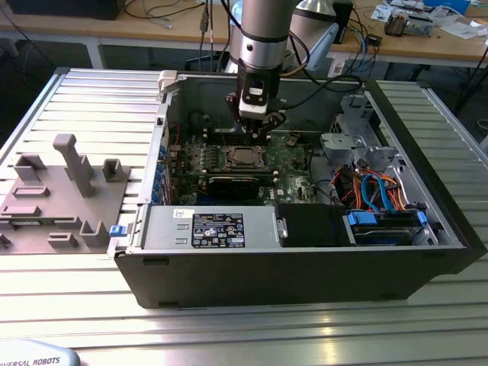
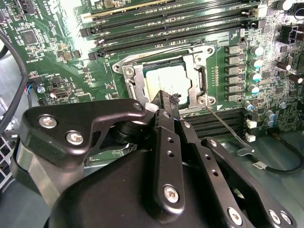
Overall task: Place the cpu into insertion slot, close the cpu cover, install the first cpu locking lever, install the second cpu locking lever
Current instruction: 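Install the first cpu locking lever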
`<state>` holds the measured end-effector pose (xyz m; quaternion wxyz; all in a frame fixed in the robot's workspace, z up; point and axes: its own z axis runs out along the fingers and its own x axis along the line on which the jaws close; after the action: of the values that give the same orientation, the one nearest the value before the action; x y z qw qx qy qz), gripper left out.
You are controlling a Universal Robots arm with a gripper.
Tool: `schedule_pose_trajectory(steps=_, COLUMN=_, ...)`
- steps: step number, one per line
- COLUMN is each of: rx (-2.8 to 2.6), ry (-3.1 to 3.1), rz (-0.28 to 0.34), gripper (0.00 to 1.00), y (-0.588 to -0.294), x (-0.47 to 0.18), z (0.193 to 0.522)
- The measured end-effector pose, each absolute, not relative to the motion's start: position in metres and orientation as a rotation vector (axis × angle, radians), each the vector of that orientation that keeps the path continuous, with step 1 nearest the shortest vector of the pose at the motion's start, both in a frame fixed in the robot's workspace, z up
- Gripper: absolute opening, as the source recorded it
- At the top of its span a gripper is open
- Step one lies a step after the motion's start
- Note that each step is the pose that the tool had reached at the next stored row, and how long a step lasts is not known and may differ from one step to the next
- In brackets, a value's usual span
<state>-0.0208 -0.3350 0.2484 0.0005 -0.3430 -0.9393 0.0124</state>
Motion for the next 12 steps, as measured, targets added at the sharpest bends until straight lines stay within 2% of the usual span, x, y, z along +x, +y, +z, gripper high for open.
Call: schedule_pose_trajectory(steps=12, rx=-1.057, ry=-2.957, rz=0.039, gripper=0.11, y=-0.3350, x=-0.0208, z=0.2484)
